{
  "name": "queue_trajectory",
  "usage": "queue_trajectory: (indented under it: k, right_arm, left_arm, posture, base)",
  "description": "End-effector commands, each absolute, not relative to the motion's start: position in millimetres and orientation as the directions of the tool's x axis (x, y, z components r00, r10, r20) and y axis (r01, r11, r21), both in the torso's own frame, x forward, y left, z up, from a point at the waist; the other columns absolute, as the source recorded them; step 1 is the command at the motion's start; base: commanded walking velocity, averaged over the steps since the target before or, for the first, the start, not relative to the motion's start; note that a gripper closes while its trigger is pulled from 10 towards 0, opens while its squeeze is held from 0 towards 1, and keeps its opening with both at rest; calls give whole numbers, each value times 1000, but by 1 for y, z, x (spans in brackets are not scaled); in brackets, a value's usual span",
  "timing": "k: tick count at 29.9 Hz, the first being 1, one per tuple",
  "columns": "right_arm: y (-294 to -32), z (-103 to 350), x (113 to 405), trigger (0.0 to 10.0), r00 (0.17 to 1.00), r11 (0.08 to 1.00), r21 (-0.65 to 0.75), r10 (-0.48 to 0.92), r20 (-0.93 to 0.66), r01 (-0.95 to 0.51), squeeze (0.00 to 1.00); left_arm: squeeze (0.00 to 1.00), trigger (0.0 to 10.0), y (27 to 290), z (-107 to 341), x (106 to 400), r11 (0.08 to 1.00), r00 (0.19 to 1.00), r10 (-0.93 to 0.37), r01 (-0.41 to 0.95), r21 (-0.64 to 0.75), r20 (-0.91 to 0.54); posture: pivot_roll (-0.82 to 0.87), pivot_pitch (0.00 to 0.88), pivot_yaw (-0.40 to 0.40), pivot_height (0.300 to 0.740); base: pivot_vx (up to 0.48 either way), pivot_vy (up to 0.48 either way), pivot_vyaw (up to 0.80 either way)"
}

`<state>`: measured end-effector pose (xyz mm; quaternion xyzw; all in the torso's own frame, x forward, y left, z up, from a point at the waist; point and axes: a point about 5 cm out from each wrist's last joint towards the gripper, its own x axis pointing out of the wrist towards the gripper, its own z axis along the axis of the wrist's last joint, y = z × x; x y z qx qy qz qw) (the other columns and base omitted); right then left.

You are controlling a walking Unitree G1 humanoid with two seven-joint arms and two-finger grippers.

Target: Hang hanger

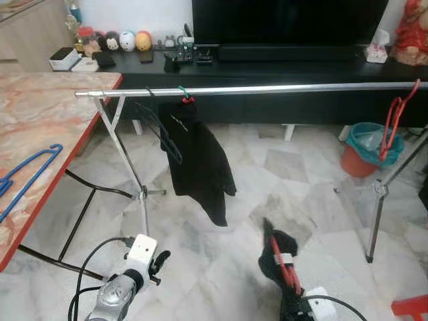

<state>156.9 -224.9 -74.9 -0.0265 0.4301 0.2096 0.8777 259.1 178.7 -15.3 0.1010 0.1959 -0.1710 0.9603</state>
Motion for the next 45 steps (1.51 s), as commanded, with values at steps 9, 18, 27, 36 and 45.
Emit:
queue_trajectory:
  k: [9, 18, 27, 36, 45]
  right_arm:
    - [-226, -46, 174, 10000, 452, 748, 268, 603, -658, -607, 0]
    - [-236, -22, 160, 10000, 184, 525, 391, 743, -644, -756, 0]
    - [-233, -21, 155, 10000, 80, 460, 403, 731, -677, -791, 0]
    - [-218, -12, 171, 10000, 77, 402, 350, 742, -666, -846, 0]
    - [-215, -4, 175, 10000, 60, 361, 325, 744, -666, -874, 0]
  left_arm:
    - [0, 10000, 176, -3, 272, 867, 839, -373, 467, 174, -396]
    - [0, 10000, 173, 13, 286, 842, 840, -422, 502, 195, -342]
    - [0, 10000, 154, 33, 297, 763, 768, -578, 629, 150, -277]
    - [0, 10000, 144, 49, 294, 541, 523, -801, 841, 22, -290]
    - [1000, 10000, 138, 54, 289, 473, 455, -842, 881, 9, -289]
  posture:
    - [-35, 26, 20, 740]
    - [-34, 32, 9, 740]
    - [-30, 32, 6, 740]
    - [-23, 34, 9, 740]
    - [-27, 39, 11, 740]
  base:
    - [0, 0, 0]
    - [0, 0, 0]
    - [0, 0, 0]
    - [0, 0, 0]
    - [0, 0, 0]
